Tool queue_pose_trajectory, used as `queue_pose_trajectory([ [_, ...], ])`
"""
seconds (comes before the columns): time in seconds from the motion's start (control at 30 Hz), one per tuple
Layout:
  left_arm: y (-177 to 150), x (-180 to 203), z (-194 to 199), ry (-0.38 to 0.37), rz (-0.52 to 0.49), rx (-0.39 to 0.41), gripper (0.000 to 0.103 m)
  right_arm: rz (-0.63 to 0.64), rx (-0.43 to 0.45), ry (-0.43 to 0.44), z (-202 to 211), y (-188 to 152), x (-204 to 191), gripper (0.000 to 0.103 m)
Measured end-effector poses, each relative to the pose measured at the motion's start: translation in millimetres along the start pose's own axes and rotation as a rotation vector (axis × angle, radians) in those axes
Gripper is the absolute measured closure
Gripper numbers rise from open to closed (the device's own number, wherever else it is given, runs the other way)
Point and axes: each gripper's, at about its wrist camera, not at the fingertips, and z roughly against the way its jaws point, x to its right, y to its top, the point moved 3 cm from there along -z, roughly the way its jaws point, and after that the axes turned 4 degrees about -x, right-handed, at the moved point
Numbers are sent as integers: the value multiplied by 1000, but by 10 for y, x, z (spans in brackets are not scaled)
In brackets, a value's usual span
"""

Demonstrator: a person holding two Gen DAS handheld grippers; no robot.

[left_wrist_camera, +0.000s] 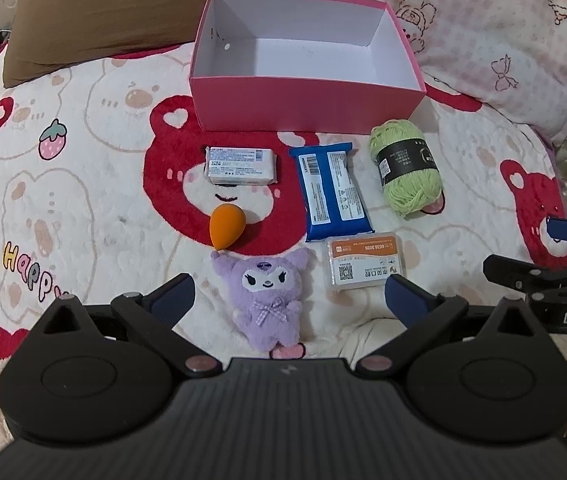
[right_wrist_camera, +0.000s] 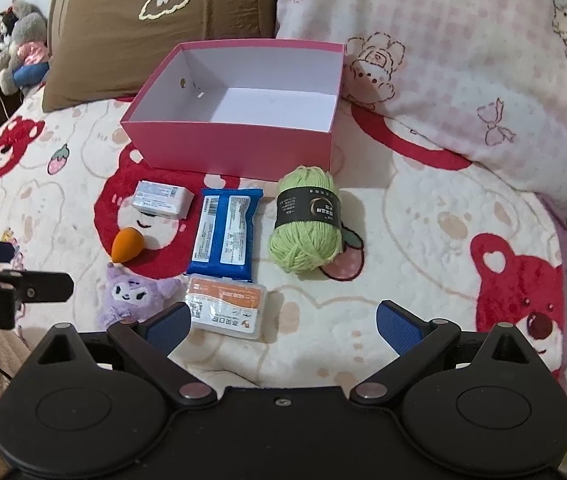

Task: Organize objects
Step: 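Move the left tool toward the clear plastic card case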

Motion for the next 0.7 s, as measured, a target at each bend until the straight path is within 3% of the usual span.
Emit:
queue_pose_trajectory([
  [0.33, 31, 53, -81, 1, -11, -24, 0, 75, -9, -7, -4, 1, -81, 2],
  [0.57, 179, 165, -129, -38, -14, 32, 0, 113, 27, 92, -18, 27, -58, 2],
  [0.7, 277, 271, -279, -50, -44, 10, 3, 129, 52, 181, -70, 7, -9, 2],
])
